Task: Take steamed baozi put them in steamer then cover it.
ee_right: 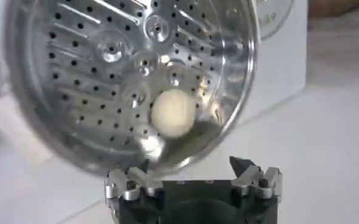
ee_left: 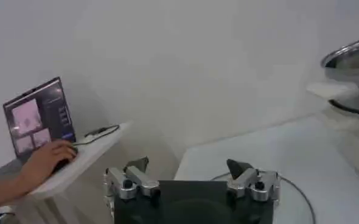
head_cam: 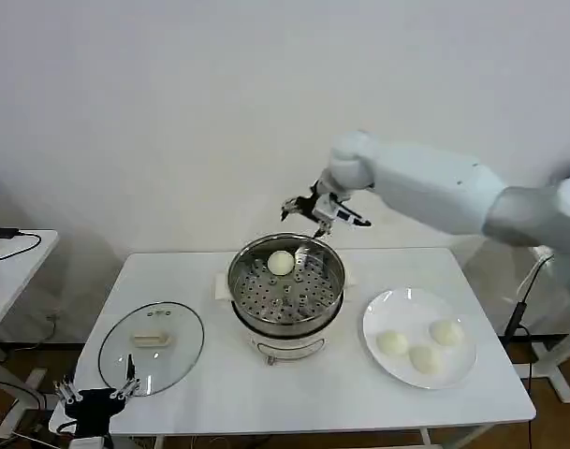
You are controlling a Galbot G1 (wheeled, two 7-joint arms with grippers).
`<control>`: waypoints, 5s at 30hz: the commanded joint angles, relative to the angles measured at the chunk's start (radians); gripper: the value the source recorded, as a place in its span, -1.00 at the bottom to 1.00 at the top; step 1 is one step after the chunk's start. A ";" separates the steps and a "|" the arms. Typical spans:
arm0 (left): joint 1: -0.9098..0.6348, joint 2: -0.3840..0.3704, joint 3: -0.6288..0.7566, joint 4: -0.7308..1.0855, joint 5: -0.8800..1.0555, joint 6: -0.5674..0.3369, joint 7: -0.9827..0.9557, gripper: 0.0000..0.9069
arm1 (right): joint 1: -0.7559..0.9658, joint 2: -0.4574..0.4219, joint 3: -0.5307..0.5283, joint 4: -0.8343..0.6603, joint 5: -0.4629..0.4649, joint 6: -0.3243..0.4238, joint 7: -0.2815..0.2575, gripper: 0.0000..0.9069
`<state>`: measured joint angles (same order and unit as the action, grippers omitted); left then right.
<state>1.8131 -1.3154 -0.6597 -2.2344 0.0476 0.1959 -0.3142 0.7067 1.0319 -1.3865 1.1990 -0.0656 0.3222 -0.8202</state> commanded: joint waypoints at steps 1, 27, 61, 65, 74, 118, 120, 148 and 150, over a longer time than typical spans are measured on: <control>-0.001 0.013 0.015 -0.018 0.002 0.005 0.005 1.00 | 0.096 -0.244 -0.068 0.192 0.093 -0.184 -0.022 1.00; -0.035 0.026 -0.012 -0.015 0.023 0.022 0.077 1.00 | -0.311 -0.577 -0.010 0.396 0.272 -0.595 -0.022 1.00; -0.018 -0.002 -0.028 -0.017 0.031 0.018 0.075 1.00 | -0.551 -0.310 0.190 0.116 0.230 -0.587 -0.052 1.00; -0.021 -0.002 -0.027 -0.015 0.030 0.019 0.075 1.00 | -0.558 -0.301 0.185 0.110 0.227 -0.589 -0.057 1.00; -0.024 -0.003 -0.027 -0.015 0.029 0.020 0.072 1.00 | -0.562 -0.284 0.184 0.101 0.221 -0.599 -0.061 0.73; -0.078 0.011 0.006 -0.018 0.024 0.046 0.076 1.00 | -0.027 -0.349 0.067 0.294 0.399 -0.640 -0.060 0.40; -0.085 0.015 0.004 -0.018 0.022 0.049 0.078 1.00 | 0.005 -0.303 0.061 0.288 0.422 -0.650 -0.054 0.40; -0.088 0.027 -0.063 -0.011 -0.009 0.052 0.083 1.00 | -0.150 0.302 0.067 0.018 0.665 -0.854 0.049 0.42; -0.089 0.030 -0.072 -0.006 -0.017 0.051 0.083 1.00 | -0.158 0.327 0.064 -0.006 0.669 -0.861 0.048 0.42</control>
<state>1.7247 -1.2852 -0.7165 -2.2421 0.0398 0.2476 -0.2305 0.5753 1.2103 -1.3213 1.2771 0.5627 -0.5150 -0.7879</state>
